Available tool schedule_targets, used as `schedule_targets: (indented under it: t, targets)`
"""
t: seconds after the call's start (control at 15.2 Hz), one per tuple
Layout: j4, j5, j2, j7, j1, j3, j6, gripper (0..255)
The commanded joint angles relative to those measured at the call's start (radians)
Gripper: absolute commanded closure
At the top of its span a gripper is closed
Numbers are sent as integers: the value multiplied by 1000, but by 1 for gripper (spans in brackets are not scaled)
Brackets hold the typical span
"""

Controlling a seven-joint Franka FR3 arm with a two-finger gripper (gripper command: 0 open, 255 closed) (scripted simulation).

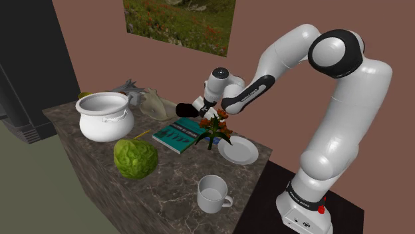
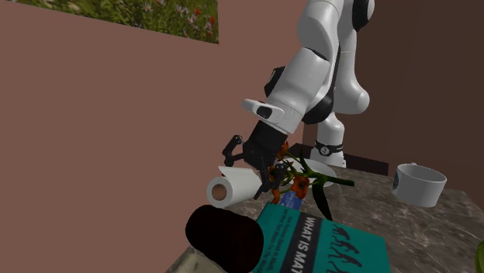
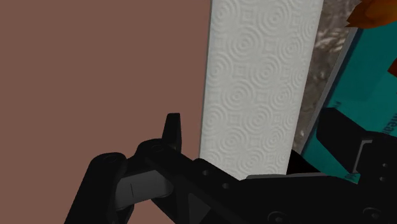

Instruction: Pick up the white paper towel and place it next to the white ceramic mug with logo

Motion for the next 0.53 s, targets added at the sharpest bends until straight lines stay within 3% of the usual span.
schedule_targets:
  t: [0.0, 0.2, 0.26, 0.46]
  targets:
    - [1, -2, 1, 1, 0, 0, 1, 0]
    - [1, -2, 1, 1, 0, 0, 1, 0]
    - [1, -2, 1, 1, 0, 0, 1, 255]
    - [0, -1, 1, 1, 0, -1, 1, 255]
